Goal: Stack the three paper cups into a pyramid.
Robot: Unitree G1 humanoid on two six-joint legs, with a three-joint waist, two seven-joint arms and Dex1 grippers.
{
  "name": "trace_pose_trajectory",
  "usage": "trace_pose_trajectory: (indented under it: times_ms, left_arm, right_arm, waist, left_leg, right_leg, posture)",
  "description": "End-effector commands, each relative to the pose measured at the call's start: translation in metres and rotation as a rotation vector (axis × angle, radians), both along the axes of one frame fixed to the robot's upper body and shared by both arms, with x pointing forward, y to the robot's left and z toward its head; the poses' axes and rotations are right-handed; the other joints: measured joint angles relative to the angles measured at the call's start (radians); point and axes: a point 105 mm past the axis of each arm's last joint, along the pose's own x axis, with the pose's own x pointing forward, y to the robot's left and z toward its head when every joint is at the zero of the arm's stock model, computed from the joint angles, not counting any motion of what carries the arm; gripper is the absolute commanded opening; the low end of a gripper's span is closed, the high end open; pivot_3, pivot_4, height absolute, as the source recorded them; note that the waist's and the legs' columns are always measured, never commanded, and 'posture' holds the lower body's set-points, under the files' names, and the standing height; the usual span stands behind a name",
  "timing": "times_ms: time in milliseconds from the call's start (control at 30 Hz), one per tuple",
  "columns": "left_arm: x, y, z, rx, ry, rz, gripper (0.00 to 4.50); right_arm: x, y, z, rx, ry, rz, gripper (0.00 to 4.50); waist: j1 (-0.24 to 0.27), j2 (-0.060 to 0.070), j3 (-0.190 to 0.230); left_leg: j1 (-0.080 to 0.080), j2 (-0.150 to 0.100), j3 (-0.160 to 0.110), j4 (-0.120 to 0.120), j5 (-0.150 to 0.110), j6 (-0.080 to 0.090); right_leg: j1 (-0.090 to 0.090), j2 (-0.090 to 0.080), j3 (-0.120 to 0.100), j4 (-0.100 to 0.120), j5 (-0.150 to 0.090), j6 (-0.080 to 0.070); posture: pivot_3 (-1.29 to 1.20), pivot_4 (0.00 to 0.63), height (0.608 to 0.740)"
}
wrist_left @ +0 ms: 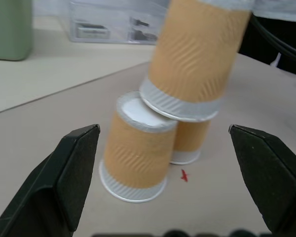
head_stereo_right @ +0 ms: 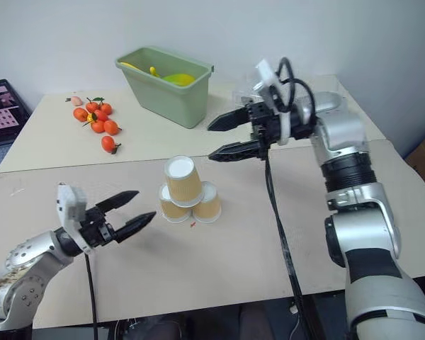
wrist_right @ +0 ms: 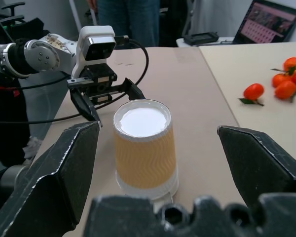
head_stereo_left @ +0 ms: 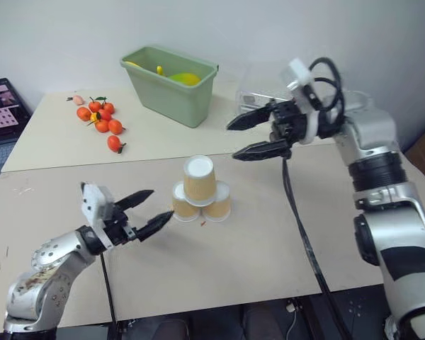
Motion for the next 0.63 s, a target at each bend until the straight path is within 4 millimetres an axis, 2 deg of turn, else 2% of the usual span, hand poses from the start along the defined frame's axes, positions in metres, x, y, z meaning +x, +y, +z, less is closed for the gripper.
trace_pose_trajectory:
  times_ms: [33,133,200,333,467,533,633]
  left_arm:
    - [-0.002,0.033,0.012,-0.048,-0.021,0.153,4.50]
    - [-0.008,0.068,0.013,-0.121,-0.006,0.326,4.50]
    - [-0.010,0.083,0.006,-0.107,0.033,0.430,4.50]
    - [-0.013,0.109,-0.007,-0.136,0.054,0.610,4.50]
    - [-0.003,0.108,-0.026,-0.161,0.080,0.659,4.50]
    - [0.006,0.107,-0.030,-0.164,0.066,0.697,4.50]
    - [0.019,0.104,-0.027,-0.178,0.031,0.743,4.50]
  right_arm:
    - [-0.010,-0.028,0.014,0.040,-0.086,-0.072,4.46]
    - [-0.008,-0.064,0.013,0.075,-0.130,-0.274,4.46]
    - [-0.004,-0.086,0.009,0.110,-0.146,-0.411,4.46]
    - [0.009,-0.133,-0.016,0.243,-0.124,-0.768,4.46]
    - [0.018,-0.159,-0.063,0.364,-0.035,-1.054,4.46]
    - [0.023,-0.165,-0.084,0.397,-0.003,-1.173,4.46]
    - [0.024,-0.163,-0.103,0.423,0.024,-1.264,4.46]
  waist:
    - [0.001,0.000,0.000]
    - [0.001,0.000,0.000]
    - [0.001,0.000,0.000]
    - [0.007,-0.001,-0.001]
    - [0.007,-0.001,-0.003]
    - [0.008,-0.001,-0.003]
    - [0.007,-0.001,-0.003]
  left_leg:
    - [0.000,0.000,0.000,0.000,0.000,0.000]
    - [0.000,0.000,0.000,0.000,-0.001,0.001]
    - [0.000,0.000,0.001,0.000,-0.001,0.001]
    - [0.001,0.000,0.002,0.000,-0.001,0.001]
    - [0.002,0.000,0.003,0.002,-0.001,0.001]
    - [0.003,0.000,0.003,0.003,-0.001,0.001]
    - [0.003,0.000,0.003,0.004,-0.001,0.001]
  right_leg:
    - [0.000,0.000,0.000,0.000,0.000,0.000]
    - [0.000,0.000,0.000,-0.001,0.000,0.000]
    - [0.000,0.000,0.000,-0.001,0.000,0.000]
    - [0.002,0.000,0.000,-0.001,0.000,0.000]
    - [0.004,0.000,0.001,0.000,0.000,0.000]
    - [0.005,0.000,0.001,-0.001,0.000,0.000]
    - [0.005,0.000,0.002,0.000,0.001,-0.001]
  posture:
    - [0.00,0.150,0.738]
    - [0.00,0.150,0.738]
    - [0.00,0.150,0.738]
    - [0.00,0.150,0.738]
    - [0.00,0.150,0.738]
    - [0.00,0.150,0.738]
    - [0.00,0.150,0.738]
